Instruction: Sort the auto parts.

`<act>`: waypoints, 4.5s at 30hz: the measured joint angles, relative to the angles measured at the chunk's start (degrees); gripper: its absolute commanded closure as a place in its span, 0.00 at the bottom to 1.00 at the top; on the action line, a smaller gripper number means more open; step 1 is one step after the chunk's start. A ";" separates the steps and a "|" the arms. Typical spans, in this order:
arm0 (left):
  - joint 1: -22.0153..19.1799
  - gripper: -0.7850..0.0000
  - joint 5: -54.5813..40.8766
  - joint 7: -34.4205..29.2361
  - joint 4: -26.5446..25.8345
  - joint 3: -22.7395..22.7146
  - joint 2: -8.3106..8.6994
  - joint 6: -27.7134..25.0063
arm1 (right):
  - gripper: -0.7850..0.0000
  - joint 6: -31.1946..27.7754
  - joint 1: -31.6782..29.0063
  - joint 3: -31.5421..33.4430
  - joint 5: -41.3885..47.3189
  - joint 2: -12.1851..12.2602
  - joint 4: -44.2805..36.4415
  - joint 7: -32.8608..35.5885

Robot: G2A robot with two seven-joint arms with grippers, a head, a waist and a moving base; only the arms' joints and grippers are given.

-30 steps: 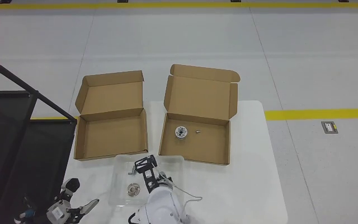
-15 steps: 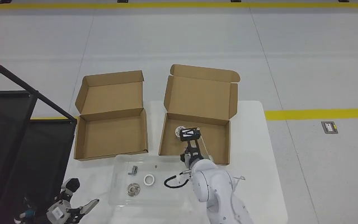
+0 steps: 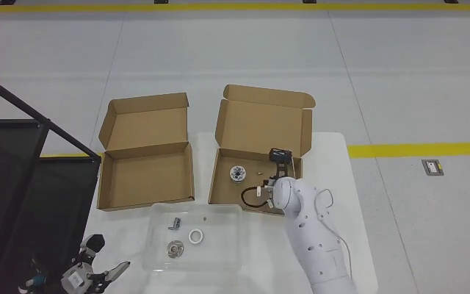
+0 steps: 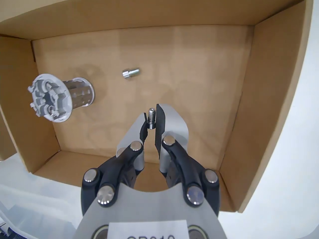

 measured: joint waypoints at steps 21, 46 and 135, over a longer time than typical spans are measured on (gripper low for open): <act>0.00 0.00 0.00 0.00 0.00 0.00 0.00 0.00 | 0.38 4.51 -0.57 -1.89 0.43 0.15 0.32 -4.19; 0.19 0.00 18.11 -6.63 -13.63 1.98 0.54 -1.11 | 0.44 -20.35 -45.42 -11.28 -9.42 3.73 -58.70 -16.29; -48.76 0.53 24.52 -63.63 10.17 49.96 -1.83 3.91 | 0.00 -62.78 -52.81 3.03 5.64 10.70 -57.78 -35.49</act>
